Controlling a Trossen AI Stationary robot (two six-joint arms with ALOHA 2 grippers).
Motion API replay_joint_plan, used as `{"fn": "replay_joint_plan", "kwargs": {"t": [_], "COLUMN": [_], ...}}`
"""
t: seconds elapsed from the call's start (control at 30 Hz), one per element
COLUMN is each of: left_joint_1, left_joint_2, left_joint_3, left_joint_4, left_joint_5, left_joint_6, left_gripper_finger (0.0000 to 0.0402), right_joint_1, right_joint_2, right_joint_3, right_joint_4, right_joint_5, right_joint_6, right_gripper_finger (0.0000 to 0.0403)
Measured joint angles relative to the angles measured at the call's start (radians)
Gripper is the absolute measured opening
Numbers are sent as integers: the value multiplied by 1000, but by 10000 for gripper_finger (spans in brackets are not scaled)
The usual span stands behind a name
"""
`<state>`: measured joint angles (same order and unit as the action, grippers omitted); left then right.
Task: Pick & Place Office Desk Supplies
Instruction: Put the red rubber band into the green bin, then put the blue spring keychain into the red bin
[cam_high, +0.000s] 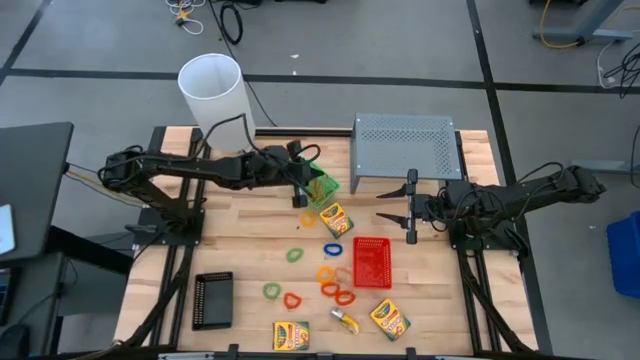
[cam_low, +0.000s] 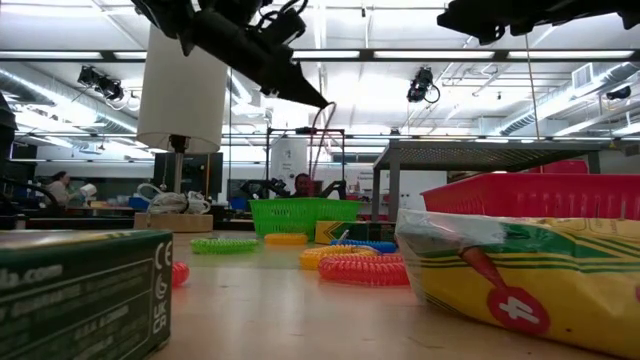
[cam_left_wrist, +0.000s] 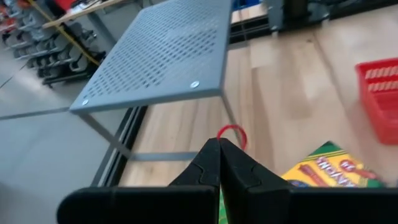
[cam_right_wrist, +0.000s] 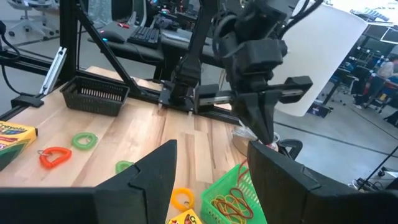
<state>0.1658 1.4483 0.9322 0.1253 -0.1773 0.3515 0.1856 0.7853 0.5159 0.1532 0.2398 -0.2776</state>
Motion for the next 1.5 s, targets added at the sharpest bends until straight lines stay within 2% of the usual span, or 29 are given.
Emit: {"fn": "replay_joint_plan", "kwargs": {"t": [0.3,0.5,0.67,1.07,1.27,1.5], "left_joint_1": [32,40,50,85,98,93], "left_joint_2": [31,94,141,159,159,158], "left_joint_3": [-1,-1,-2,-1,-1,-1], "left_joint_4": [-17,-50,-83,-113,-194,-181], "left_joint_5": [-6,-5,21,41,79,95], "left_joint_6": [-10,-58,-102,-178,-205,-166], "left_gripper_finger": [0,1,18,140,198,261], "right_joint_1": [0,0,0,0,0,0], "right_joint_2": [0,0,0,0,0,0], "right_joint_3": [0,0,0,0,0,0], "right_joint_4": [-2,-7,-10,-17,-31,-32], "right_joint_5": [0,0,0,0,0,0], "right_joint_6": [1,3,8,11,31,32], "right_gripper_finger": [205,205,205,205,205,205]}}
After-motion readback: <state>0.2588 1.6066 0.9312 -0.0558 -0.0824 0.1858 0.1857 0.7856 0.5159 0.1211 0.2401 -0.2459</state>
